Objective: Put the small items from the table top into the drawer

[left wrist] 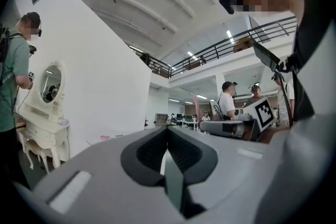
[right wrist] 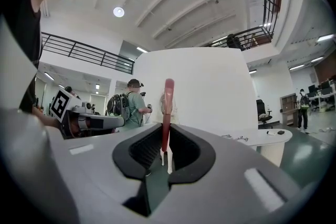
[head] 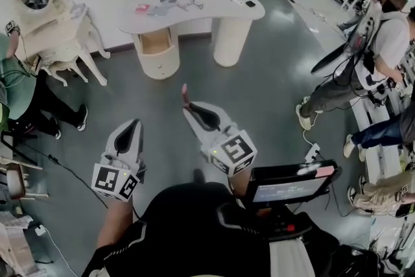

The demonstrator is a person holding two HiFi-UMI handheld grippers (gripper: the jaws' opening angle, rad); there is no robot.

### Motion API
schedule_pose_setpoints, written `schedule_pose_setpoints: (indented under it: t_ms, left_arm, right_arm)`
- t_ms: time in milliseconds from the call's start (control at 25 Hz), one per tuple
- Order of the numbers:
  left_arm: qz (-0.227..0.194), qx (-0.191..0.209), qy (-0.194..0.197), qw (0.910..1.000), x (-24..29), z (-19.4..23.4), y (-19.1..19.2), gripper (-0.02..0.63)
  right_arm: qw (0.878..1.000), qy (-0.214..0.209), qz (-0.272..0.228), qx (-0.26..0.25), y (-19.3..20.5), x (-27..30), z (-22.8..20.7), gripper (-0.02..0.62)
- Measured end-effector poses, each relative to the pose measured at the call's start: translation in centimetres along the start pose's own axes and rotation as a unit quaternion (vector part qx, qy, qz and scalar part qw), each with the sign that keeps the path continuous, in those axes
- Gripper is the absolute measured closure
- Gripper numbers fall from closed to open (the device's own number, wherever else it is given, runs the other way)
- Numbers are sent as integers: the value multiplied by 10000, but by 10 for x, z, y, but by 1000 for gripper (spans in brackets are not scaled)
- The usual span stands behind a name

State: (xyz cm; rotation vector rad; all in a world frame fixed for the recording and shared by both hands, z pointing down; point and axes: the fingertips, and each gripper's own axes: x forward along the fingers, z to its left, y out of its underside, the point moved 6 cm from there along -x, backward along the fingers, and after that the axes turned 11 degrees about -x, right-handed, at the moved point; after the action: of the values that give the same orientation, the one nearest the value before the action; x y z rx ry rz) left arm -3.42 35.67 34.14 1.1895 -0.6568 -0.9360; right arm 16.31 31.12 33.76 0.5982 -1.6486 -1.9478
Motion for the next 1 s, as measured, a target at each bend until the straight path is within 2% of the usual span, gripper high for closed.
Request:
schedule_pose_setpoints:
  t_ms: [320, 560, 1000]
  left_arm:
    - [87, -41, -84, 9999, 67, -3, 0, 606]
    - [181, -72, -244, 9995, 97, -7, 2, 606]
    - [343, 4, -334, 9989, 124, 8, 1, 606]
  right_arm:
    - [9999, -84, -42, 46, 8, 9, -64, 551]
    - [9997, -217, -30, 111, 18, 12, -96, 551]
    - [9994, -131, -60, 307, 32, 33, -124, 551]
